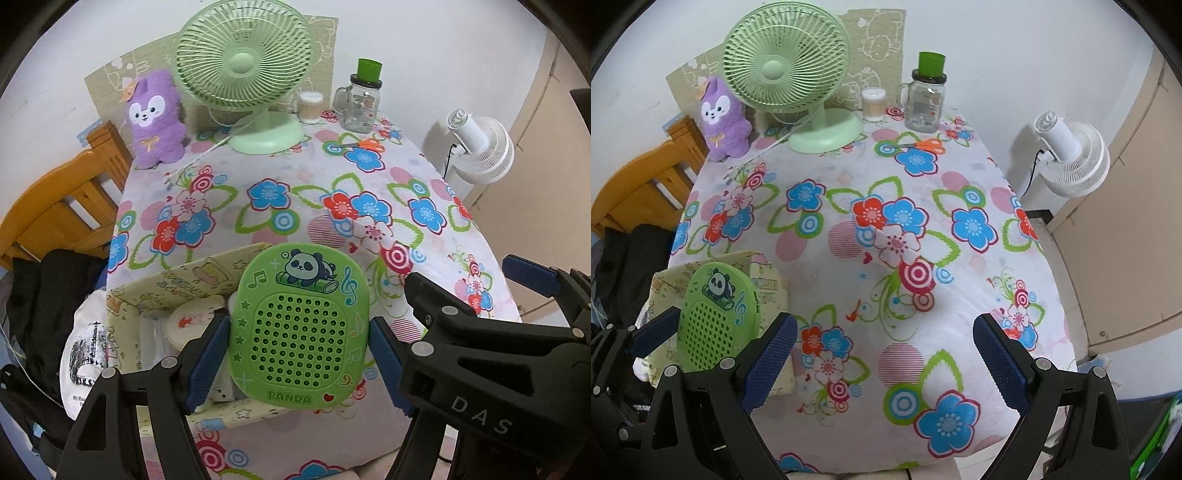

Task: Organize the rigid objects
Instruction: 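Lift and carry the green case with the left gripper toward the yellow box, then lower the green case into the yellow box and open the left gripper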

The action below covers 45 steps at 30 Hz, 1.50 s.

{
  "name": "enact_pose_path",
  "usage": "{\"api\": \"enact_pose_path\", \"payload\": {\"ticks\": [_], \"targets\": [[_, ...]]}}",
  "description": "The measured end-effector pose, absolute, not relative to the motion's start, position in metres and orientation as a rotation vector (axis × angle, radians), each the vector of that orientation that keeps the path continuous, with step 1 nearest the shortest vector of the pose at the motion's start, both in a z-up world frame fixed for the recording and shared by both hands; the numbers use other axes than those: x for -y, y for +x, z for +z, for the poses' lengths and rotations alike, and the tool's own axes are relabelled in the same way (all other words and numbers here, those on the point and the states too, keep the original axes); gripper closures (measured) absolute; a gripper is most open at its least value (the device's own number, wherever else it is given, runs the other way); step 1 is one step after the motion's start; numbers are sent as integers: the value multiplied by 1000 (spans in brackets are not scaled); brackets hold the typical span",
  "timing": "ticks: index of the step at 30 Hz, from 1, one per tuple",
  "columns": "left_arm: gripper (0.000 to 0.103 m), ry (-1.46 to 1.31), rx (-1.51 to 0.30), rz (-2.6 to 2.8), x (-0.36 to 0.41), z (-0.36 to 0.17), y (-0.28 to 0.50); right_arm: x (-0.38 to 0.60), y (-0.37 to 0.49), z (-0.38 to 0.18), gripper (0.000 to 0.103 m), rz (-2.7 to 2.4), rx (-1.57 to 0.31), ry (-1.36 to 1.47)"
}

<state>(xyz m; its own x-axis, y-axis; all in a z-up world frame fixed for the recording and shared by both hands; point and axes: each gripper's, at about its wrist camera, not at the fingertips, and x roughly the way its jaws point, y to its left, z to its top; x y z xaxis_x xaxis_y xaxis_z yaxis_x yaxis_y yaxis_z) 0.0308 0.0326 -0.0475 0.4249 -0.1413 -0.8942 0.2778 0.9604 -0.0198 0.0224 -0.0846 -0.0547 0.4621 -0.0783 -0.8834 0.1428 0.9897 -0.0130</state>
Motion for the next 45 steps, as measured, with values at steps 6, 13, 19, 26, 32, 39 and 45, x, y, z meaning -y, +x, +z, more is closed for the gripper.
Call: {"api": "enact_pose_path", "payload": {"ticks": [6,13,19,26,32,39,45], "targets": [[25,138,-1098,-257,-52,-49,30,65,24,-55,5,-129,-1076,57],[26,135,-1100,-247,-75,-51,31,40,26,-57,5,-118,-1075,48],[26,132,-1109,-244,-90,-55,34,24,30,-61,5,-112,-1084,38],[26,129,-1128,-238,-106,-64,38,9,35,-68,5,-104,-1101,26],[26,124,-1153,-237,-115,-74,42,0,40,-76,5,-107,-1126,6],[26,133,-1179,-232,-120,-90,50,-8,47,-88,5,-111,-1156,-25],[25,123,-1211,-227,-128,-104,54,-16,53,-99,5,-112,-1180,-59]]}}
